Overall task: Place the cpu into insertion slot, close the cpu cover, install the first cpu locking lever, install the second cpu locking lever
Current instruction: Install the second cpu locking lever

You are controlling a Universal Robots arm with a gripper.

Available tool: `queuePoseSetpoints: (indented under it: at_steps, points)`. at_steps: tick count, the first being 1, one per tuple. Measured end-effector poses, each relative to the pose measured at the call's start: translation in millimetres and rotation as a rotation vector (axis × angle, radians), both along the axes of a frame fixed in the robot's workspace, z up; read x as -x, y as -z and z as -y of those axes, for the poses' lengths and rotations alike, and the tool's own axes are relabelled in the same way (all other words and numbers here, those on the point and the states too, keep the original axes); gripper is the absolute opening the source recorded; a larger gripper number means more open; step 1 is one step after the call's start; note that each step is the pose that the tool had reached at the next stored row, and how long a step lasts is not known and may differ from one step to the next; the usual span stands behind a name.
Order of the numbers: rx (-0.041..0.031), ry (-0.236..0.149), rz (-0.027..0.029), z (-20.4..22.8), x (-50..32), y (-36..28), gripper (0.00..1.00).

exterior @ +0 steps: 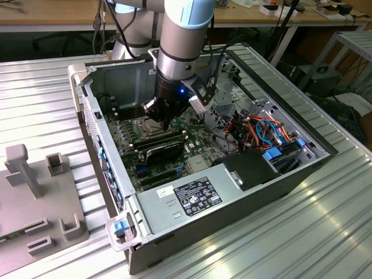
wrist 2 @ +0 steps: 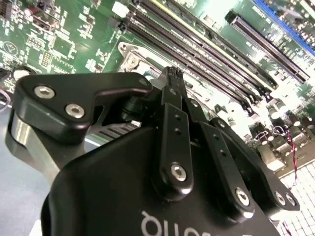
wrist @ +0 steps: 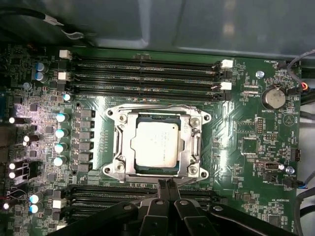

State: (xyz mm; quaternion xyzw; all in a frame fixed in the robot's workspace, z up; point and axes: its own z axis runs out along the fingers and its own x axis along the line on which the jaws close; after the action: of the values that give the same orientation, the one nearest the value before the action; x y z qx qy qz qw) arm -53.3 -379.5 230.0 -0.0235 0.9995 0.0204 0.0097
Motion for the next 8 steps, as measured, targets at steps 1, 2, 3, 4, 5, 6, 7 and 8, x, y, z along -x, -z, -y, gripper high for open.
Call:
queuePoseSetpoints:
  at_steps: [1, 2, 3, 4, 5, 6, 7, 8]
  points:
    - [0.001, 0.0, -0.0003, 0.2, 0.0, -0.2, 0.11]
    - [0.0016, 0.0, -0.0004, 0.9, -0.1, -0.3, 0.11]
    - [0.0021, 0.0, -0.0005, 1.8, -0.1, -0.3, 0.11]
    - [0.0026, 0.0, -0.0007, 3.0, -0.1, -0.3, 0.11]
    - [0.003, 0.0, -0.0008, 4.1, -0.1, -0.3, 0.11]
    - [0.0032, 0.0, -0.0009, 4.6, 0.0, -0.3, 0.11]
    - [0.0031, 0.0, -0.001, 4.7, 0.4, -0.2, 0.11]
    - [0.0032, 0.0, -0.0011, 4.7, 2.0, -0.3, 0.11]
